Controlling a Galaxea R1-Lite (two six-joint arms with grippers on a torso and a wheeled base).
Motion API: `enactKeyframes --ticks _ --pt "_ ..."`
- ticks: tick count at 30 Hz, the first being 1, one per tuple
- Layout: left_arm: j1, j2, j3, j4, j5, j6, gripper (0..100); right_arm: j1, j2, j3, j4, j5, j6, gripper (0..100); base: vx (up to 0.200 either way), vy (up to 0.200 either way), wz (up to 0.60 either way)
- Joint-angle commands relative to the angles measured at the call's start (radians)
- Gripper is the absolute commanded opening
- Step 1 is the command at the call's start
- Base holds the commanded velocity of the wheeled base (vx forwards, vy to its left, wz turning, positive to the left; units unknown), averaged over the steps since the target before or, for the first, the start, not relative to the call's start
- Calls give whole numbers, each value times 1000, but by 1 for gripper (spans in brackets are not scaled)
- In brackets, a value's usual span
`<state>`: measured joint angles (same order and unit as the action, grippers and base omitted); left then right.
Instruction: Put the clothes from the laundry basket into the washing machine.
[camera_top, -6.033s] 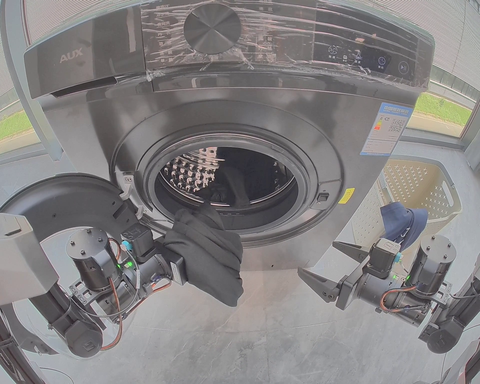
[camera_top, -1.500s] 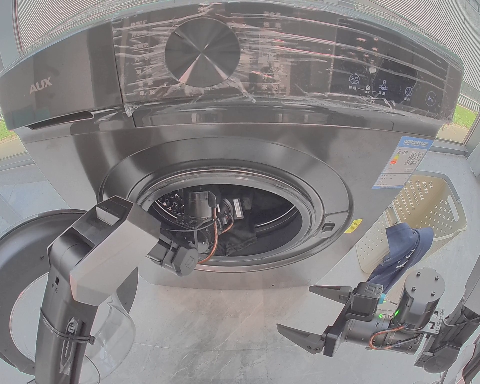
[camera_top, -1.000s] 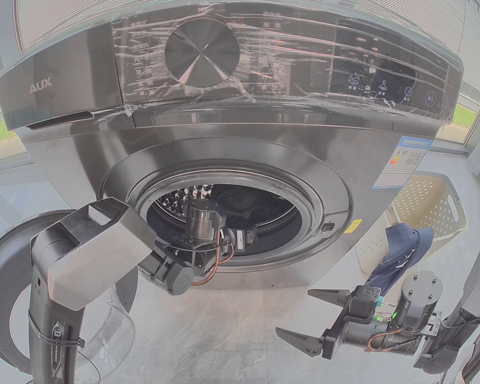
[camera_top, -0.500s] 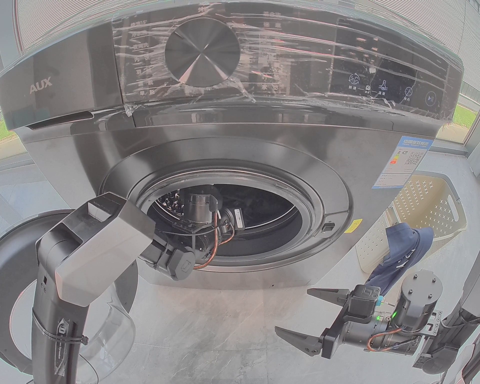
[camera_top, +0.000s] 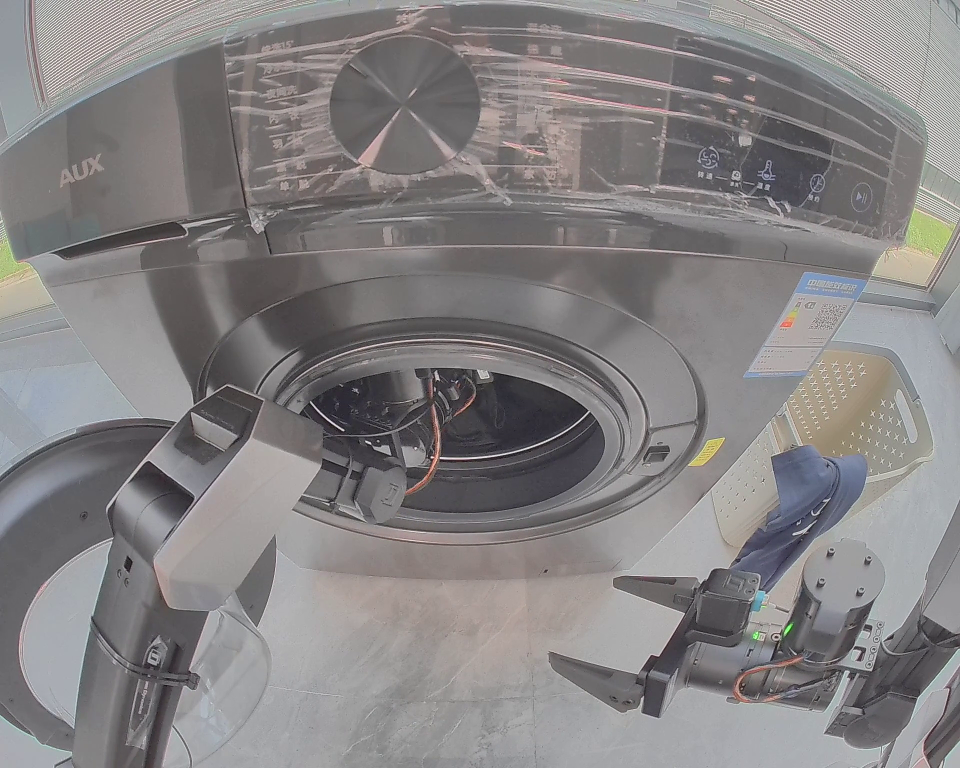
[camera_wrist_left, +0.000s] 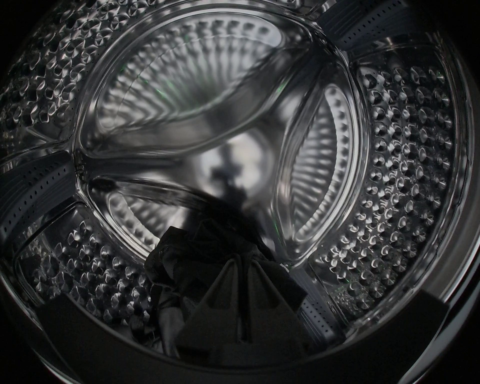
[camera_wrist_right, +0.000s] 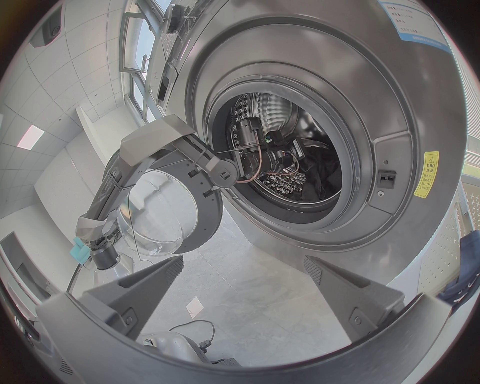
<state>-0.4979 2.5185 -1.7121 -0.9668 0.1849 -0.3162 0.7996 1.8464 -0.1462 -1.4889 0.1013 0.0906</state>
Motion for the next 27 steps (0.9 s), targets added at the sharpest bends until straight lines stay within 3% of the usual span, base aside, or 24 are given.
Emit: enactKeyframes --ticks 1,4,5,8,14,18,22,25,26,27 --pt "5 72 -72 -9 13 5 0 1 2 0 -1 2 0 100 0 0 0" --pt "5 77 -67 -10 13 20 0 1 2 0 -1 2 0 100 0 0 0" --pt "7 83 -63 -12 13 34 100 1 4 0 -1 2 0 100 0 0 0" --pt "5 83 -53 -15 13 52 100 1 2 0 -1 2 0 100 0 0 0" --pt "-16 -29 141 11 15 69 100 0 2 2 -1 2 0 100 0 0 0" --pt "-24 -121 292 16 16 181 100 0 2 2 -1 0 0 100 0 0 0" --pt "-44 -222 431 20 15 220 100 0 1 5 -1 0 0 100 0 0 0" --pt "-70 -290 542 0 -24 238 100 0 1 8 -1 0 0 100 0 0 0" --pt "-91 -330 611 -26 -88 243 100 -2 -1 10 -1 0 0 100 0 0 0" --pt "-99 -349 644 -41 -116 243 100 0 -1 11 -1 0 0 100 0 0 0"
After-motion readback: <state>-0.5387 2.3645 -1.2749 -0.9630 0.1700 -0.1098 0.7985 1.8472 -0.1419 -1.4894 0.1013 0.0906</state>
